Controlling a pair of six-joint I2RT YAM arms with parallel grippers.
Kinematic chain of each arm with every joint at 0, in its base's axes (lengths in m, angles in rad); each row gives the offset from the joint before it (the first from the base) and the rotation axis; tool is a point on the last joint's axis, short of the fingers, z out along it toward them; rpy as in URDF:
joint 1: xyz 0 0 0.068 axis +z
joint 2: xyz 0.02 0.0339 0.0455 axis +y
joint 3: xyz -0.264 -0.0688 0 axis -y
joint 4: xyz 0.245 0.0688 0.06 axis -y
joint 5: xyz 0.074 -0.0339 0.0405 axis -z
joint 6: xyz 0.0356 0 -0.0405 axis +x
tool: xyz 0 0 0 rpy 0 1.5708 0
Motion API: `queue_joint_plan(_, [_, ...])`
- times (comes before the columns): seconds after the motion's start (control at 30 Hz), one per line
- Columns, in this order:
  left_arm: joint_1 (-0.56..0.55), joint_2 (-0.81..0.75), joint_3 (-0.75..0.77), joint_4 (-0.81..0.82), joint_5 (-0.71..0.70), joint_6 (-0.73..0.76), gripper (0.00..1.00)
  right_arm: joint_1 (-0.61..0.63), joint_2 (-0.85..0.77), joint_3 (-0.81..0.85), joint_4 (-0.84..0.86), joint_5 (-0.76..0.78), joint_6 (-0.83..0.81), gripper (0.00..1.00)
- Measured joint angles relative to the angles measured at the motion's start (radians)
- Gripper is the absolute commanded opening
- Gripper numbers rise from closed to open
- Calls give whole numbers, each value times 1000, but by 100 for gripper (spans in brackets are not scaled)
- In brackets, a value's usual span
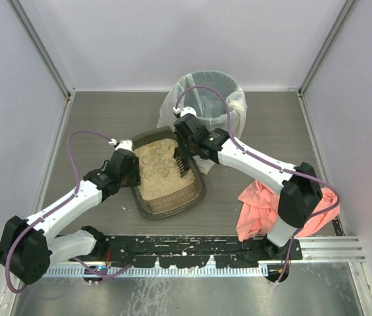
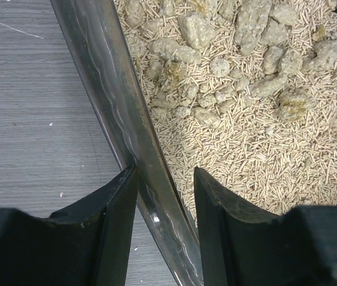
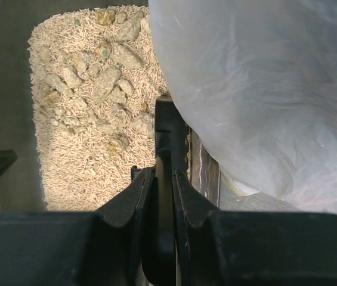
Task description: Clean the litter box
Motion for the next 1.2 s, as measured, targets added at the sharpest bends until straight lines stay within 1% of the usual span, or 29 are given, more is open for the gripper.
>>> queue_joint_plan(0.23, [0,0,-3,8,2,17,41,-35,-26,-64,66,-84,79,1])
queue_joint_plan(0.47, [1,11,-2,12,2,35,40,-43,-36,-110,134,-114,158,1])
queue_joint_plan(0.6, [2,10,-2,15,2,41,41,-39,-50,-156,211,-132,198,1])
queue_joint_plan(0.93, [2,13,-2,19,2,45,40,-25,-113,-270,369,-140,312,1])
queue_joint_plan(1.2, [2,18,-2,21,1,45,40,-17,-122,-295,430,-136,367,1])
